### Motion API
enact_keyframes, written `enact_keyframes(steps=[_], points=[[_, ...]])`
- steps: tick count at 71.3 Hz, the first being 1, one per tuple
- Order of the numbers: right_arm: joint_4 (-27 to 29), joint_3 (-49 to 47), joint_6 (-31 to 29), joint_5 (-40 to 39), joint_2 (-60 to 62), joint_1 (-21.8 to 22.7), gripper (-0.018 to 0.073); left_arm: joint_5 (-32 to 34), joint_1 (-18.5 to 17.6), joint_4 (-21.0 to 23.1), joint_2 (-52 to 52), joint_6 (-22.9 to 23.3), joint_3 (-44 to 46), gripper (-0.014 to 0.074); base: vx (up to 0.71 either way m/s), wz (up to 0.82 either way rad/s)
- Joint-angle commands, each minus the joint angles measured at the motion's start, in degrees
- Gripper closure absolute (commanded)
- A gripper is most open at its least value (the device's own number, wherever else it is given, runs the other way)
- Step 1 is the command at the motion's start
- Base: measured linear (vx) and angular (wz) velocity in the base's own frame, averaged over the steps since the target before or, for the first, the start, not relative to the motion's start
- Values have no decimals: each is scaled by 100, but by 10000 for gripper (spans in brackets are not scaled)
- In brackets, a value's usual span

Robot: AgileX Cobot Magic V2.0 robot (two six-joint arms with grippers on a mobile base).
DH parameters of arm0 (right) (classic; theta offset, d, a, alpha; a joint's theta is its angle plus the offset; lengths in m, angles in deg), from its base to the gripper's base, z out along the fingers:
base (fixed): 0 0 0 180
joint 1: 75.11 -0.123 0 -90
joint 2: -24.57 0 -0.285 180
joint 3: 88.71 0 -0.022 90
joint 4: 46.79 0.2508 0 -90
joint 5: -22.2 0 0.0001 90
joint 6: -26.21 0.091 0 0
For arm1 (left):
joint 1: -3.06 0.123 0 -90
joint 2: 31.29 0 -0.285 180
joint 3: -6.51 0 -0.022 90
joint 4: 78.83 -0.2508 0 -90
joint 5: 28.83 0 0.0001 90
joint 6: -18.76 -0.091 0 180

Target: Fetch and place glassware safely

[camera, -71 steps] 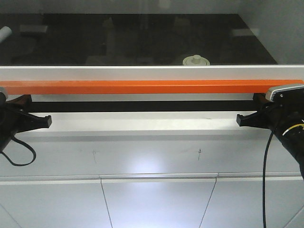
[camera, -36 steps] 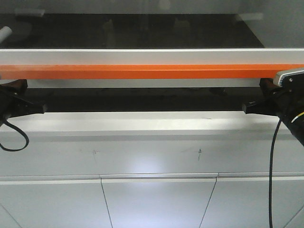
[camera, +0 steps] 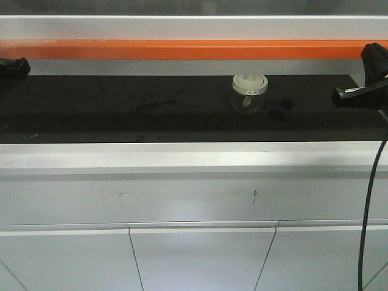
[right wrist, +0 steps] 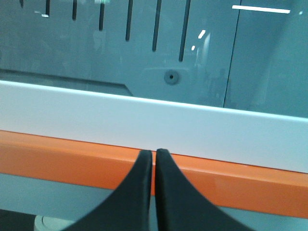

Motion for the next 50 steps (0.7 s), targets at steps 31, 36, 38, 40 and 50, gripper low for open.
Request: enact_keyframes(steps=[31, 36, 38, 40, 50], points=[[33, -515, -2, 721, 1220, 39, 560, -474, -15, 14, -964, 43, 394, 603, 0, 0], [33, -515, -2, 895, 1332, 39, 560, -567, -15, 14, -1072, 43, 394, 603, 0, 0], [33, -515, -2, 971, 1376, 39, 560, -595, -15, 14, -1114, 43, 394, 603, 0, 0], [33, -515, -2, 1034, 1420, 39, 560, -641, -15, 14, -1152, 43, 394, 603, 0, 0], [33, -515, -2, 1416, 1665, 39, 560, -896, -9, 14, -1393, 43, 388, 603, 0, 0]])
